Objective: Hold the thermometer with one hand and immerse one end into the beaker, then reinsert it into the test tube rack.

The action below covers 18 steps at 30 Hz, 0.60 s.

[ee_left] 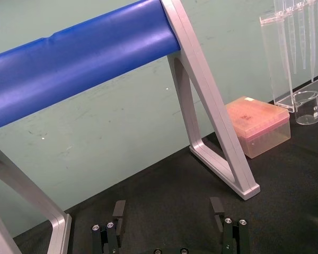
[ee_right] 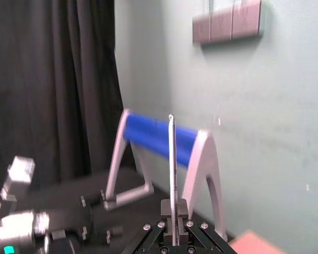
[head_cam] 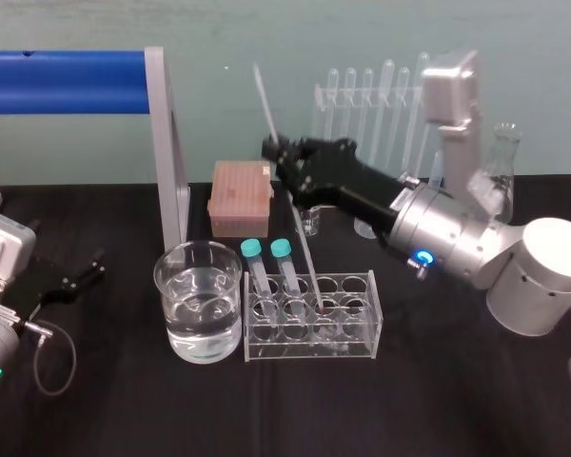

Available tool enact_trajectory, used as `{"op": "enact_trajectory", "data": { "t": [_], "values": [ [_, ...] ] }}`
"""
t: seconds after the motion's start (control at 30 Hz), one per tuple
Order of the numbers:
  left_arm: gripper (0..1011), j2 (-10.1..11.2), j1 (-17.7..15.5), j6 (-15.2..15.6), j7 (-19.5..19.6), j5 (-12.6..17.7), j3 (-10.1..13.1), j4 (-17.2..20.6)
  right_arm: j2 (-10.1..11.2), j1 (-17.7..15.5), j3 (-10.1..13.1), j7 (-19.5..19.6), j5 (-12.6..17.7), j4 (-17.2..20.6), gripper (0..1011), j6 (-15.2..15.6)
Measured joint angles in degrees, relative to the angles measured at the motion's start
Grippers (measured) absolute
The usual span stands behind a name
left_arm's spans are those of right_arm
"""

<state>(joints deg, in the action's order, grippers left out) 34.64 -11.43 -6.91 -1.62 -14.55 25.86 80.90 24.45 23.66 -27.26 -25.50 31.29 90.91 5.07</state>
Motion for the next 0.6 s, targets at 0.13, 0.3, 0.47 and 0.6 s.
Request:
{"op": "enact_trajectory", "data": {
  "t": [0.13,0.3,0.47,0.6],
  "values": [
    [1008,0.0,0.0,0.0,0.0,0.0,0.0,0.0,-0.1,-0.9,2.3,-1.0,2.2,2.3,57,-2.5],
    [1008,0.0,0.0,0.0,0.0,0.0,0.0,0.0,-0.5,0.3,4.8,-2.7,5.9,5.2,57,-4.4],
    [1008,0.0,0.0,0.0,0.0,0.0,0.0,0.0,-2.6,4.6,4.7,-5.8,8.1,4.2,57,-8.2],
    [1008,0.0,0.0,0.0,0.0,0.0,0.0,0.0,-5.2,7.7,2.5,-9.6,9.7,0.5,57,-10.8]
  ]
}}
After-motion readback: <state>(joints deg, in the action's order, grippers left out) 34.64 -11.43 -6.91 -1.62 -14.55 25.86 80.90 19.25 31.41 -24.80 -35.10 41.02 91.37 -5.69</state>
